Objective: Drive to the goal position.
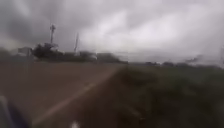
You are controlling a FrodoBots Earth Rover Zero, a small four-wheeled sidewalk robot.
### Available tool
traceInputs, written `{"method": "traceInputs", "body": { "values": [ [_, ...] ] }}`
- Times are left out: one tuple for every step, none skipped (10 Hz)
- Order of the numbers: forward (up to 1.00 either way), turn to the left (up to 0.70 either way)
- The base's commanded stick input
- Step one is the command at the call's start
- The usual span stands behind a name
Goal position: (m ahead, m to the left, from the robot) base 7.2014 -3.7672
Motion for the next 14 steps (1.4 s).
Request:
{"method": "traceInputs", "body": {
  "values": [
    [0.7, -0.35],
    [0.7, -0.32],
    [0.7, 0.0],
    [0.7, 0.0],
    [0.7, 0.0],
    [0.7, 0.0],
    [0.7, 0.0],
    [0.7, 0.0],
    [0.7, -0.3],
    [0.7, -0.35],
    [0.7, -0.35],
    [0.7, -0.35],
    [0.7, -0.35],
    [0.7, -0.05]
  ]
}}
